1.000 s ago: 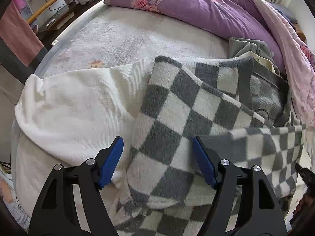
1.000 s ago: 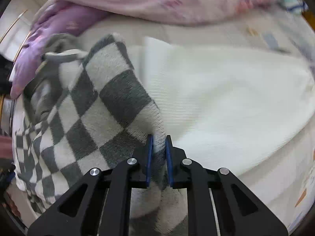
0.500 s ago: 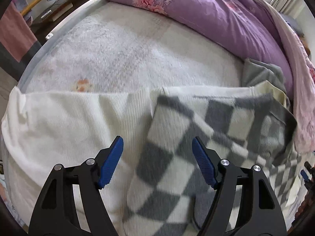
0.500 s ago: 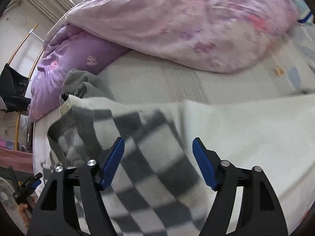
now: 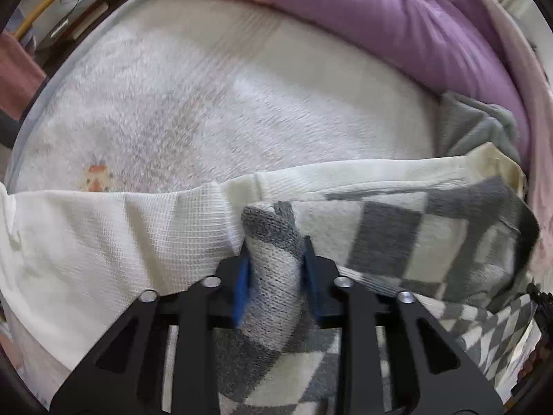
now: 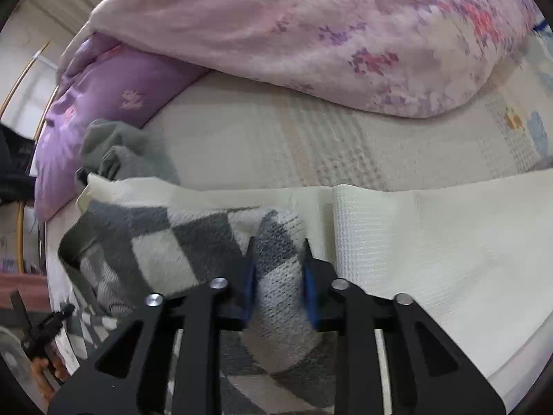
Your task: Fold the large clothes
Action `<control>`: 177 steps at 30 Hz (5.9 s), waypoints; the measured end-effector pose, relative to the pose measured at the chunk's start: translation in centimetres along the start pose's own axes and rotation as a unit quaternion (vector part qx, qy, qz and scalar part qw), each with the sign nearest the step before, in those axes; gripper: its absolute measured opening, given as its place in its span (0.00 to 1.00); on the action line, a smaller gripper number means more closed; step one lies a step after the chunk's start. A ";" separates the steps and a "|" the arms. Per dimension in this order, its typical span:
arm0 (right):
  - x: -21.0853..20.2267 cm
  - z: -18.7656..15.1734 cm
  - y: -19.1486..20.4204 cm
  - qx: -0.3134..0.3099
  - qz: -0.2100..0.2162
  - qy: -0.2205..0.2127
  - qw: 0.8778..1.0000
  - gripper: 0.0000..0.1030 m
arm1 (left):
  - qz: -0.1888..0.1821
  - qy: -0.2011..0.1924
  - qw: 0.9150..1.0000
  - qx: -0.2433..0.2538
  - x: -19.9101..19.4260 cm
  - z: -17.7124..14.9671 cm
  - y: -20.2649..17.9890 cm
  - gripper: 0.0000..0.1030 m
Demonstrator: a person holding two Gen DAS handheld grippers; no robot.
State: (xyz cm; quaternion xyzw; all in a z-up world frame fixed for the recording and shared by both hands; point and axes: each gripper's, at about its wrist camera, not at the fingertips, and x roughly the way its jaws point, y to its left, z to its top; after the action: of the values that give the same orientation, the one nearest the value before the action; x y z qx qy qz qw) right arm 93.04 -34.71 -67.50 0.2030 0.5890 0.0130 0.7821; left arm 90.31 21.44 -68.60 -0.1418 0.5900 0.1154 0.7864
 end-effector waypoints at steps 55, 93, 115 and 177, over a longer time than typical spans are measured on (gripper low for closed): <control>-14.6 -34.1 -10.5 0.154 0.140 -0.030 0.978 0.10 | -0.124 -0.025 0.979 -0.162 -14.4 -36.9 8.3 0.11; -15.7 -43.9 6.5 -0.170 0.014 -0.142 0.975 0.47 | -0.152 0.015 0.972 -0.180 -12.0 -51.7 12.6 0.65; -8.5 -43.7 10.0 -0.226 0.017 -0.081 0.971 0.19 | -0.209 0.034 0.957 -0.199 -12.5 -51.1 14.4 0.18; -19.5 -48.3 -14.3 0.247 0.389 -0.096 0.883 0.19 | -0.194 -0.099 0.976 -0.004 -21.7 -43.2 -7.0 0.43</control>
State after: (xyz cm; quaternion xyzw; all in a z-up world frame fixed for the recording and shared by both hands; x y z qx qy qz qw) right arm 39.23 -38.34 -65.18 0.6023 0.3692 0.1507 0.6916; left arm 48.09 -0.86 -58.56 -0.2444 0.4701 -0.0236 0.8478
